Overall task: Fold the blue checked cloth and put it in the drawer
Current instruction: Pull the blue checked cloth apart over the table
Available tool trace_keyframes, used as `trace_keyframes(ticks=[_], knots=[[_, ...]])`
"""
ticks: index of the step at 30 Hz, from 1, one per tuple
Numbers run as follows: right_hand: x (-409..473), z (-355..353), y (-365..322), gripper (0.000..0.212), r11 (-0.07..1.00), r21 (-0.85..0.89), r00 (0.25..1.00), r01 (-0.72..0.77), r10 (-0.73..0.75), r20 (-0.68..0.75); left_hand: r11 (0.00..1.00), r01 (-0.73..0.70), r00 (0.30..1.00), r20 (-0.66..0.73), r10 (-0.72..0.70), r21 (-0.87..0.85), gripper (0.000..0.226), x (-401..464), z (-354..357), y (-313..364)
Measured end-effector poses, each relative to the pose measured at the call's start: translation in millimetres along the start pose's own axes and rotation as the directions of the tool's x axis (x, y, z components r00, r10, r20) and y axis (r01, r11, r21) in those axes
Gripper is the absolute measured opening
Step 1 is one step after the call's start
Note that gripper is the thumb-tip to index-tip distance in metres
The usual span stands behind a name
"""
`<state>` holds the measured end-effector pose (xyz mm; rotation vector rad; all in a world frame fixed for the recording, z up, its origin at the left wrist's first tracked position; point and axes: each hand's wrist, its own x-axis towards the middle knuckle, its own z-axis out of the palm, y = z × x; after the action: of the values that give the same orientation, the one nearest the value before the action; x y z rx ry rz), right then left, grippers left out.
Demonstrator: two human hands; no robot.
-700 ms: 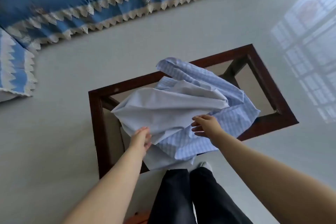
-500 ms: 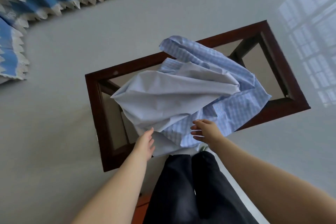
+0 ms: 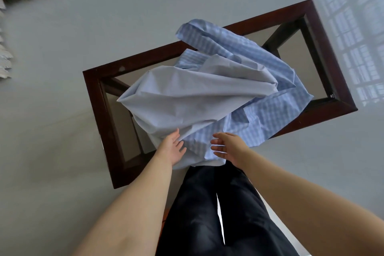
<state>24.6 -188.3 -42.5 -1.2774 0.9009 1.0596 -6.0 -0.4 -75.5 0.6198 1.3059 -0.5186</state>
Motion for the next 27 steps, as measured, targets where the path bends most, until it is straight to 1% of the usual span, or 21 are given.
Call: trace_keyframes(ticks=[2, 4, 6, 8, 10, 12, 13, 14, 15, 16, 18, 19, 20, 22, 24, 26, 27], knots=[[1, -2, -2, 0.017, 1.000, 0.015, 1.000, -0.021, 0.021, 0.021, 0.997, -0.068, 0.997, -0.031, 0.067, -0.033, 0.044, -3, 5, -1], [-2, -3, 1, 0.015, 0.998, 0.015, 0.997, -0.068, 0.068, 0.041, 0.991, -0.109, 0.993, -0.051, 0.106, -0.073, 0.026, -15, 10, -1], [-9, 0, 3, 0.021, 0.993, 0.006, 0.990, -0.116, 0.115, 0.077, 0.984, -0.122, 0.992, -0.050, 0.117, -0.131, 0.008, -32, 16, -4], [-17, 4, 1, 0.038, 0.987, -0.011, 0.976, -0.163, 0.163, 0.146, 0.981, -0.107, 0.994, -0.024, 0.105, -0.162, 0.006, -53, 26, -9], [-24, 10, -3, 0.061, 0.981, 0.012, 0.955, -0.192, 0.184, 0.232, 0.979, -0.095, 0.995, 0.014, 0.099, -0.178, 0.009, -74, 40, -16], [-31, 19, -11, 0.084, 0.968, 0.093, 0.927, -0.234, 0.193, 0.321, 0.973, -0.075, 0.994, 0.060, 0.090, -0.219, 0.012, -93, 55, -25], [-34, 22, -16, 0.092, 0.956, 0.154, 0.915, -0.249, 0.180, 0.360, 0.970, -0.068, 0.992, 0.088, 0.091, -0.232, 0.013, -101, 62, -30], [-40, 23, -22, 0.094, 0.943, 0.212, 0.907, -0.255, 0.157, 0.392, 0.969, -0.066, 0.988, 0.122, 0.098, -0.240, 0.012, -109, 68, -34], [-46, 22, -29, 0.091, 0.936, 0.254, 0.904, -0.243, 0.124, 0.409, 0.968, -0.067, 0.981, 0.160, 0.107, -0.242, 0.010, -118, 75, -38], [-54, 20, -38, 0.084, 0.936, 0.283, 0.911, -0.210, 0.082, 0.405, 0.968, -0.072, 0.973, 0.196, 0.121, -0.239, 0.008, -126, 81, -41], [-73, 13, -55, 0.065, 0.939, 0.323, 0.928, -0.116, -0.014, 0.373, 0.969, -0.091, 0.959, 0.242, 0.148, -0.230, 0.007, -140, 92, -45], [-83, 9, -63, 0.055, 0.928, 0.366, 0.937, -0.069, -0.065, 0.344, 0.966, -0.108, 0.954, 0.250, 0.167, -0.233, 0.010, -146, 96, -46], [-91, 5, -71, 0.047, 0.901, 0.433, 0.944, -0.024, -0.122, 0.308, 0.961, -0.127, 0.950, 0.250, 0.189, -0.245, 0.015, -149, 99, -46], [-108, -3, -87, 0.037, 0.814, 0.578, 0.944, 0.052, -0.229, 0.238, 0.940, -0.135, 0.940, 0.260, 0.222, -0.314, 0.029, -155, 105, -44], [-124, -12, -105, 0.028, 0.752, 0.646, 0.942, 0.128, -0.296, 0.158, 0.888, -0.148, 0.935, 0.231, 0.269, -0.435, 0.038, -155, 111, -39], [-144, -22, -125, 0.025, 0.717, 0.662, 0.942, 0.217, -0.331, 0.049, 0.809, -0.211, 0.926, 0.152, 0.345, -0.549, 0.036, -154, 114, -30], [-154, -28, -135, 0.023, 0.712, 0.646, 0.937, 0.276, -0.349, -0.016, 0.753, -0.255, 0.916, 0.098, 0.389, -0.607, 0.033, -155, 114, -24]])
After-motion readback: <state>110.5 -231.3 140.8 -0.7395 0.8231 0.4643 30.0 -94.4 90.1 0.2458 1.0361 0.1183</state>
